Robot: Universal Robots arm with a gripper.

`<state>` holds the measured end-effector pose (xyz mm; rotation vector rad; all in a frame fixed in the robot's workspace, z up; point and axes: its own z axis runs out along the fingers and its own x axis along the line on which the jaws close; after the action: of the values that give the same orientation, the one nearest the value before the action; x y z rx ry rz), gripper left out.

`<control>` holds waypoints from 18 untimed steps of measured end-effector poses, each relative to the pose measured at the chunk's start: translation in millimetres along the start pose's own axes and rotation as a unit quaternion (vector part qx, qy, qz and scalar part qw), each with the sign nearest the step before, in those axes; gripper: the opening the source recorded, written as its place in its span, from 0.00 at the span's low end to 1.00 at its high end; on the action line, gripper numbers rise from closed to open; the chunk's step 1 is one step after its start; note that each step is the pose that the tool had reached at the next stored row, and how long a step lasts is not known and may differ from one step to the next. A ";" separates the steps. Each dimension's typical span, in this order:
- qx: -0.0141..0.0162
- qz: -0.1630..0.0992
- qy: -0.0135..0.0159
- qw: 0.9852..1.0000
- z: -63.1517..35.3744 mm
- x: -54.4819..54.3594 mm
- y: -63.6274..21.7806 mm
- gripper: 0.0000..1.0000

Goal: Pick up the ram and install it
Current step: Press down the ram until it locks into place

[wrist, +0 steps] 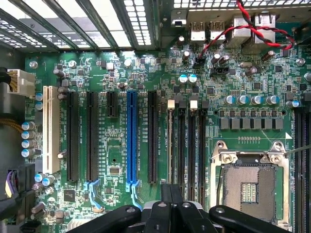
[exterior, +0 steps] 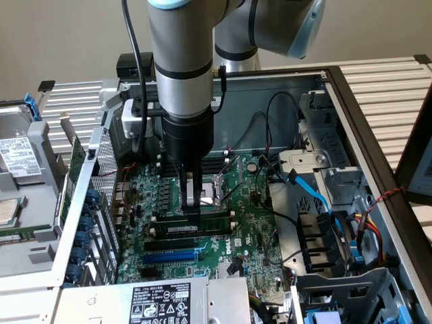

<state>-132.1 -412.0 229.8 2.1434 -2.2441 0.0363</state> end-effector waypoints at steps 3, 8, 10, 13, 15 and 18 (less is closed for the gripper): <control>0.000 0.000 -0.003 1.000 0.1 0.1 0.0 0.11; 0.000 0.000 -0.004 1.000 0.1 0.5 0.2 0.11; 0.000 0.000 -0.004 1.000 0.2 0.9 0.2 0.11; 0.000 0.000 -0.004 1.000 0.2 0.9 0.2 0.11; 0.000 0.000 -0.004 1.000 0.3 0.9 0.4 0.11; 0.000 0.000 -0.004 1.000 0.5 1.1 0.5 0.11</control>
<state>-132.6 -413.0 229.3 2.1475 -2.2483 0.0269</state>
